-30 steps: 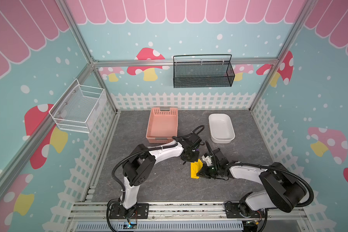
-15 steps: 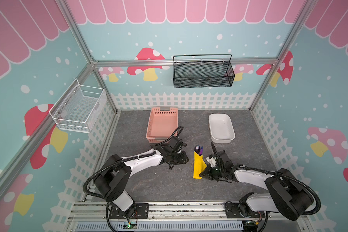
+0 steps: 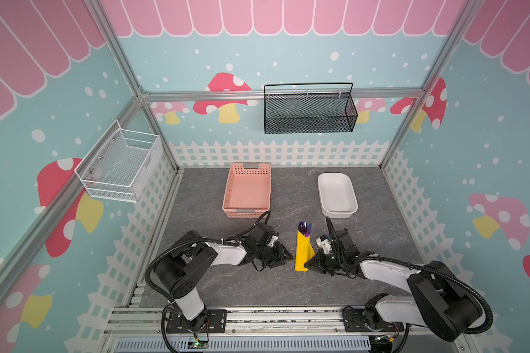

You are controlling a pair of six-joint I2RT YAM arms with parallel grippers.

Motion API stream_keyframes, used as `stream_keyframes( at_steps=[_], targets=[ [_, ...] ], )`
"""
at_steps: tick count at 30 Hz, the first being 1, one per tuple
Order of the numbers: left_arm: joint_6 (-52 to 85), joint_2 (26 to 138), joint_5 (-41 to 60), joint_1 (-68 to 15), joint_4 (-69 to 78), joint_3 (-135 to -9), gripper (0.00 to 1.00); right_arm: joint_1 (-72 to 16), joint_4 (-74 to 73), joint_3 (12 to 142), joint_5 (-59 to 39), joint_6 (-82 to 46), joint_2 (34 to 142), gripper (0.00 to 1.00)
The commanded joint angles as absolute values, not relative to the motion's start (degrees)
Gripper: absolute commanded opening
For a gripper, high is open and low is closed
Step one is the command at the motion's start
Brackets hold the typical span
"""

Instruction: Place the utensils on the paper napkin and roll it up

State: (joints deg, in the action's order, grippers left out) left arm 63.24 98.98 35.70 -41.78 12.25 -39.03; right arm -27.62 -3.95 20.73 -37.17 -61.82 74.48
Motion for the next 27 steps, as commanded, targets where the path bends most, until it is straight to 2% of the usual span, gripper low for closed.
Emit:
stream_keyframes(
  at_steps=[1,16,27],
  targets=[
    [68.22,101.59,38.26,-42.00,19.51,-38.65,0.45,-27.16,-5.39,20.23,-38.58,-63.19,73.21,0.00],
    [71.64,111.11,40.68,-42.28,26.15,-40.95,0.52,-26.84,-8.33,18.48,-41.12,-66.34,71.81,0.00],
    [71.26,118.37,42.10,-41.57,27.81,-44.86,0.52,-26.81,-9.05,17.66,-41.70,-67.69,70.23,0.00]
  ],
)
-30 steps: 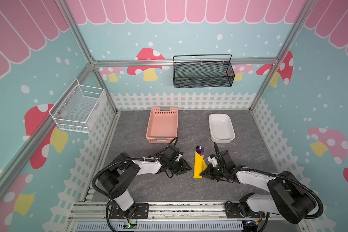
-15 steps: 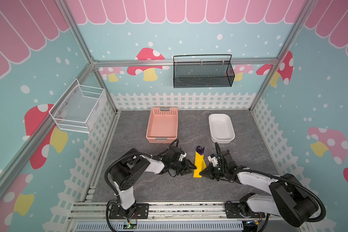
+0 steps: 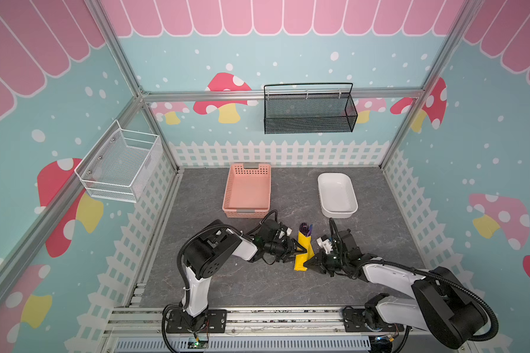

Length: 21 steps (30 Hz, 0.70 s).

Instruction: Place the utensils on the paper napkin and roll it up

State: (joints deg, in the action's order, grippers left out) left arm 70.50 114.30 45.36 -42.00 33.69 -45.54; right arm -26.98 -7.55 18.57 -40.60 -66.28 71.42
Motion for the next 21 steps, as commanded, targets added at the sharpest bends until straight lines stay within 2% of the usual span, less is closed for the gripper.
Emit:
stream_keyframes(
  at_steps=[1,13,21],
  targets=[
    [71.04,118.72,42.15,-41.53,27.44,-45.23,0.52,-26.78,-9.00,17.53,-41.66,-67.73,70.02,0.00],
    [70.45,122.95,44.33,-41.31,28.55,-47.67,0.51,-26.60,-9.94,16.77,-42.02,-67.98,69.83,0.00],
    [70.60,124.12,44.74,-41.15,29.41,-48.42,0.44,-26.00,-9.89,16.04,-41.84,-68.17,68.43,0.00]
  ],
)
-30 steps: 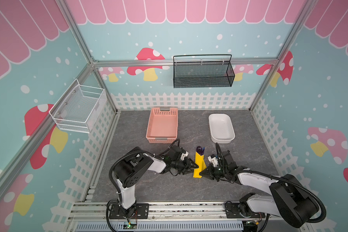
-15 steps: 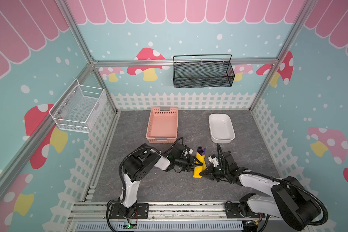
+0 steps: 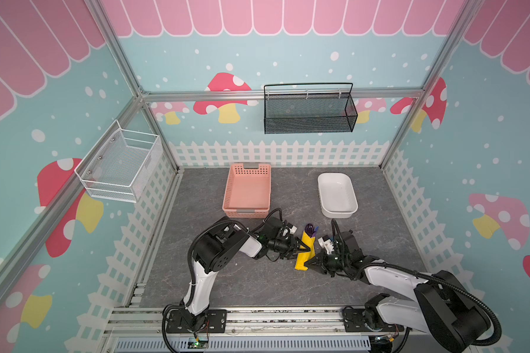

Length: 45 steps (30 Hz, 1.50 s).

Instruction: Place the utensils on the paper napkin and roll it up

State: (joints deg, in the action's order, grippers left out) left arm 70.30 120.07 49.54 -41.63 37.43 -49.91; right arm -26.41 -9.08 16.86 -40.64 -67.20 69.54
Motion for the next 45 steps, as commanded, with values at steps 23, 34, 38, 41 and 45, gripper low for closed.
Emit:
stream_keyframes(
  at_steps=[23,34,38,41,45],
  targets=[
    [72.16,123.97,44.47,-40.27,36.09,-48.29,0.16,-24.69,-7.95,14.58,-41.21,-66.78,67.00,0.03],
    [72.74,122.06,44.11,-39.54,41.95,-48.33,0.07,-21.87,3.67,18.46,-38.55,-61.07,60.80,0.29],
    [74.81,122.02,44.30,-39.07,47.52,-48.15,0.02,-20.06,8.53,19.94,-36.92,-59.10,58.24,0.31],
    [75.55,121.97,44.48,-39.04,50.34,-48.27,0.00,-18.70,10.90,20.88,-36.22,-57.95,56.85,0.31],
    [75.43,120.64,44.17,-38.85,52.98,-48.16,0.00,-17.63,13.07,21.93,-35.35,-56.89,55.97,0.31]
  ],
)
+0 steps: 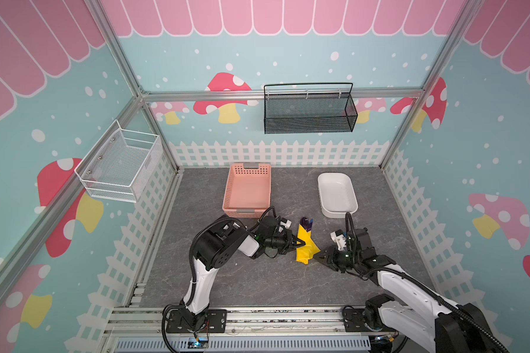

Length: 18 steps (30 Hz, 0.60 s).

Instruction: Place the utensils on the paper napkin and roll it up

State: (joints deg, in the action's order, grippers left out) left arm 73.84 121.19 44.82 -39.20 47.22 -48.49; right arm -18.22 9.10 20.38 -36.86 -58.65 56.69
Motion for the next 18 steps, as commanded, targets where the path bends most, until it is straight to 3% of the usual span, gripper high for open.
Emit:
stream_keyframes(
  at_steps=[1,18],
  targets=[
    [75.19,120.22,44.03,-38.76,53.17,-48.15,0.00,-17.42,13.50,22.17,-35.20,-56.63,55.83,0.31],
    [72.33,113.10,42.46,-37.38,60.78,-47.46,0.00,-15.65,16.20,24.78,-33.49,-55.53,52.11,0.31]
  ],
)
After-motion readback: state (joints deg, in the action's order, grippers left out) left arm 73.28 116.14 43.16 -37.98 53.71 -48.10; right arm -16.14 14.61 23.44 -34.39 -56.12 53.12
